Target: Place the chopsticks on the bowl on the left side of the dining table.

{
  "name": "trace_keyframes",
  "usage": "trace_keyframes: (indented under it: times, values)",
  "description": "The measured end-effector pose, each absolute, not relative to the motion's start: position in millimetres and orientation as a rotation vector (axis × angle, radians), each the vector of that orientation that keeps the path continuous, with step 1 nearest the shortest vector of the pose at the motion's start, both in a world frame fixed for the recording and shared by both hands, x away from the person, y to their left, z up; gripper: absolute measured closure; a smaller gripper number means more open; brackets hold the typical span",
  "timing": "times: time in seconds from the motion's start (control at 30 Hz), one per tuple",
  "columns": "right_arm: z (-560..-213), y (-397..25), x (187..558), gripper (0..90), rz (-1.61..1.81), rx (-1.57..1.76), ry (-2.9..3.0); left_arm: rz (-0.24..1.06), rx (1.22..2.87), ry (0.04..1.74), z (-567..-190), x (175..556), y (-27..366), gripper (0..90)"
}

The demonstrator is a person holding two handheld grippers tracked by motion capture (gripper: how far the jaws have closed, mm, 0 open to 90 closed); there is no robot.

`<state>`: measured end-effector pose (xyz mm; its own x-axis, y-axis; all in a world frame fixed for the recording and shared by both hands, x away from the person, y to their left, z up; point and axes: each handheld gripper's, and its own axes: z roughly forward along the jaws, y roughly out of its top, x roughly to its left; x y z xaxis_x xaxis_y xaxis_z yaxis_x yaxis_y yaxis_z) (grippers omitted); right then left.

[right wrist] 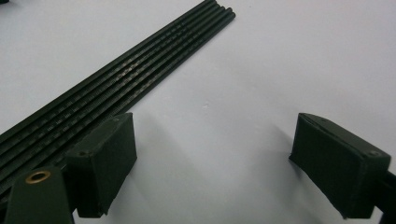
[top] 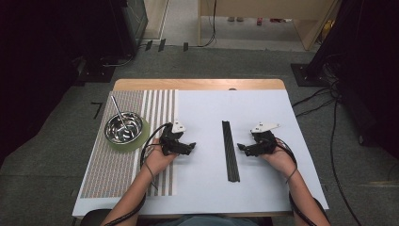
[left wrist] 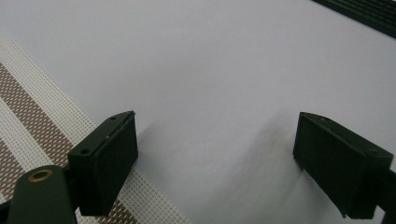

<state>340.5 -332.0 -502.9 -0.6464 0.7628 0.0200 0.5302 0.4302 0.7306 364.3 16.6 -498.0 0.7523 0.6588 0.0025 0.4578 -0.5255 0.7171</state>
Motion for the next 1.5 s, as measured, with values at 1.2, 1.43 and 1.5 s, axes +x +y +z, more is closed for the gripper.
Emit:
trace_keyframes:
  times: [1.2, 1.43, 1.5]
  values:
    - [-503.0, -332.2, 341.1, 13.3, 1.044, 1.11, 2.376, 0.325, 2.157, 0.943, -491.6, 368.5, 15.5, 14.2]
    - [-503.0, -332.1, 341.1, 13.3, 1.044, 1.111, 2.376, 0.304, 2.143, 0.96, -487.5, 365.5, 9.1, 14.3]
    - [-503.0, -332.1, 341.1, 13.3, 1.045, 1.112, 2.376, 0.293, 2.14, 0.956, -486.9, 363.4, 5.3, 14.3]
